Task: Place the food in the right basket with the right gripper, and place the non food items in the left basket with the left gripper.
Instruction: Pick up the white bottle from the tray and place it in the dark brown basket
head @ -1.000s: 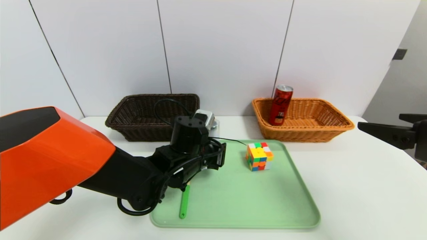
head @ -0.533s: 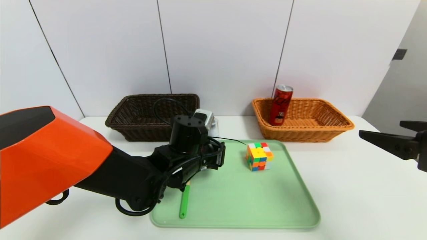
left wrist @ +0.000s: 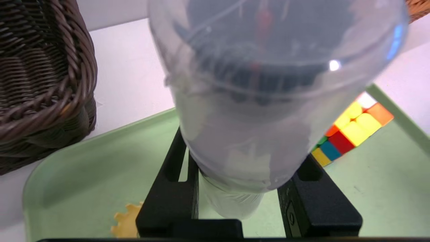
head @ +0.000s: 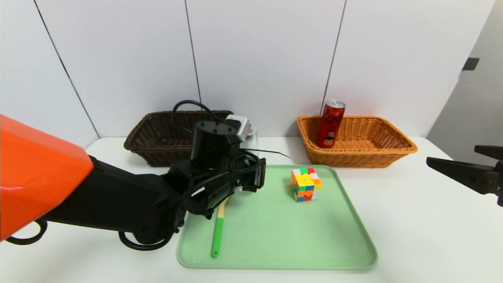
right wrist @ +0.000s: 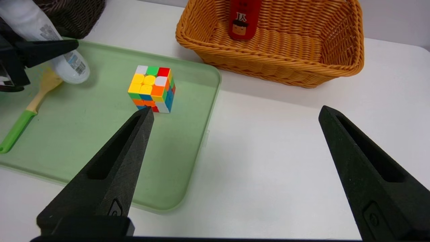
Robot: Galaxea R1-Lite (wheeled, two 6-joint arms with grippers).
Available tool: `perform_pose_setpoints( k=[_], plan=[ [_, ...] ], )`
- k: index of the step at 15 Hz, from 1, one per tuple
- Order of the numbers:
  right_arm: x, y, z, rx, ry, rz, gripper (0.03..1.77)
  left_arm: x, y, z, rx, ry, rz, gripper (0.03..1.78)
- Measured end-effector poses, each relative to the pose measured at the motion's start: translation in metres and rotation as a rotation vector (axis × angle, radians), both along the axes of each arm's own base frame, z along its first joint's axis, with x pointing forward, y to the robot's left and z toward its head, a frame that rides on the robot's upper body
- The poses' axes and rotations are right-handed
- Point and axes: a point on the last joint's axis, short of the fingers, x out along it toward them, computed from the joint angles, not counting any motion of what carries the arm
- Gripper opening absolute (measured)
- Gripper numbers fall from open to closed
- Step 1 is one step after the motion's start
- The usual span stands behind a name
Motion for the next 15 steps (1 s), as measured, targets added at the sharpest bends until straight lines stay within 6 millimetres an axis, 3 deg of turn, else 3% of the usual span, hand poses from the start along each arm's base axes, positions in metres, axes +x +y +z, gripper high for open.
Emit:
perform_pose_setpoints(
  k=[5,8,15],
  plan=[
    [-0.001,0.000,0.001,0.002,-0.006,0.000,1.69,-0.022,0.002,0.058,-0.045,-0.023,-0.040,0.64],
    [0.000,0.000,0.002,0.004,-0.009,0.000,1.69,-0.028,0.019,0.094,-0.049,-0.005,-0.011,0.64],
    [0.003,0.001,-0.001,0.000,0.010,-0.002,1.69,0.020,0.102,0.127,-0.043,-0.024,0.272,0.64]
  ],
)
